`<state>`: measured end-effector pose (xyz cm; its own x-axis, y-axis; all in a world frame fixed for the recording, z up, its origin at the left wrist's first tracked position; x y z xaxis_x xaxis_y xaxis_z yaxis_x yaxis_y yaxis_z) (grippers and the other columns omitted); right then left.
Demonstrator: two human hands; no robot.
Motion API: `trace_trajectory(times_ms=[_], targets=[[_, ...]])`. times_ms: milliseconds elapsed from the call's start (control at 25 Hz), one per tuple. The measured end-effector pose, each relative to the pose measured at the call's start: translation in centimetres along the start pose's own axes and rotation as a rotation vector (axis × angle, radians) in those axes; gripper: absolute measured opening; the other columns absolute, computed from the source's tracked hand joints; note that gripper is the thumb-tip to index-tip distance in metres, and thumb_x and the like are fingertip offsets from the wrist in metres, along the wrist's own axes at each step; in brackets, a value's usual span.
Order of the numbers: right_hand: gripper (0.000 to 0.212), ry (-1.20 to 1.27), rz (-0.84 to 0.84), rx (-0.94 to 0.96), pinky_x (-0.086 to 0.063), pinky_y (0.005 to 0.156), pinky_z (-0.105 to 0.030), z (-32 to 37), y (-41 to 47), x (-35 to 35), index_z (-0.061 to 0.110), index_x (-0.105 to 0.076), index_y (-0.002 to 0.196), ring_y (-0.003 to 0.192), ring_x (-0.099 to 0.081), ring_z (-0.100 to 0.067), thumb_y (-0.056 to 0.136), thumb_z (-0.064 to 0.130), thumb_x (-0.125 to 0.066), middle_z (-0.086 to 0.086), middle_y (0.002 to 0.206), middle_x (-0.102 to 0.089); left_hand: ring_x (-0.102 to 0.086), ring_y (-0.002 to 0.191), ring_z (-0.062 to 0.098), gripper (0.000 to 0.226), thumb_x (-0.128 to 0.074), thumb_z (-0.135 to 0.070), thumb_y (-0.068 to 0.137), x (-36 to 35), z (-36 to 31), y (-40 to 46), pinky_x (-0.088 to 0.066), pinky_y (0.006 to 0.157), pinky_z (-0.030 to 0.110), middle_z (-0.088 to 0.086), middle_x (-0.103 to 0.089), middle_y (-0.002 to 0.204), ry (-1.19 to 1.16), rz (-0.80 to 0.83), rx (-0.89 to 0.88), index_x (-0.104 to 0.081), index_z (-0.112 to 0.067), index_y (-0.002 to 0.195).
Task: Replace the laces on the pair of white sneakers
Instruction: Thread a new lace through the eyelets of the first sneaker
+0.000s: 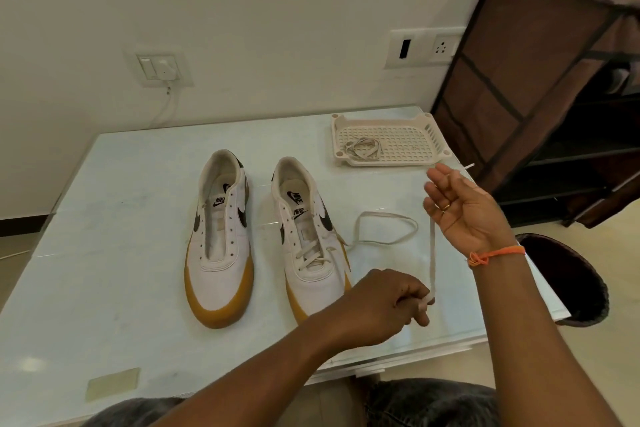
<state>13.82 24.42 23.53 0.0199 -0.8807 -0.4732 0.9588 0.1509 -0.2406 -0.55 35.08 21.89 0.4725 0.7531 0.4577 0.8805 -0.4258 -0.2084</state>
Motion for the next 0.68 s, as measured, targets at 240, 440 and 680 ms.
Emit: trace_trajectory(times_ms=[240,440,680], targets=[[0.022,-0.261,-0.012,0.064,-0.045,0.078,-0.032,0.4,-0.1,0.2,0.022,-0.068,0.105,0.087,-0.051,-0.015,0.101,0.027,-0.047,0.004,0.096,-0.059,-0.061,0.105,0.001,0.032,-0.051,-0.014,0.1,7.7,1.0,0.1,-0.047,0.094,0.014,-0.004,-0.067,0.121,0.025,-0.346,0.048,-0.059,-0.019,0.131],[0.022,-0.479,-0.279,0.344,-0.053,0.084,-0.034,2.9,-0.6,0.4,0.017,-0.071,0.1,0.101,-0.063,-0.016,0.098,0.026,-0.052,0.006,0.111,-0.069,-0.068,0.084,0.009,0.025,-0.051,-0.005,0.097,17.0,2.6,-3.1,-0.056,0.076,0.019,-0.007,-0.073,0.097,-0.109,-0.76,0.099,-0.068,-0.022,0.105],[0.028,-0.527,-0.706,0.773,-0.05,0.08,-0.012,7.9,-3.7,3.1,0.018,-0.072,0.103,0.09,-0.064,-0.004,0.093,0.037,-0.053,-0.004,0.1,-0.07,-0.066,0.081,-0.001,0.025,-0.051,-0.006,0.096,17.4,2.8,-3.8,-0.049,0.068,0.007,-0.01,-0.072,0.089,-0.055,-0.786,0.088,-0.067,-0.025,0.096]])
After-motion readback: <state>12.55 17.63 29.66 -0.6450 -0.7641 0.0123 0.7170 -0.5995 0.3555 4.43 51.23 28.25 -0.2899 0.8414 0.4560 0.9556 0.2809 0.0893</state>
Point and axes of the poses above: each hand's wrist, its own y-axis towards the middle knuckle, its own x-axis out of the back of the hand, z = x × y, the point moved 8 cm from there along y, towards the middle knuckle
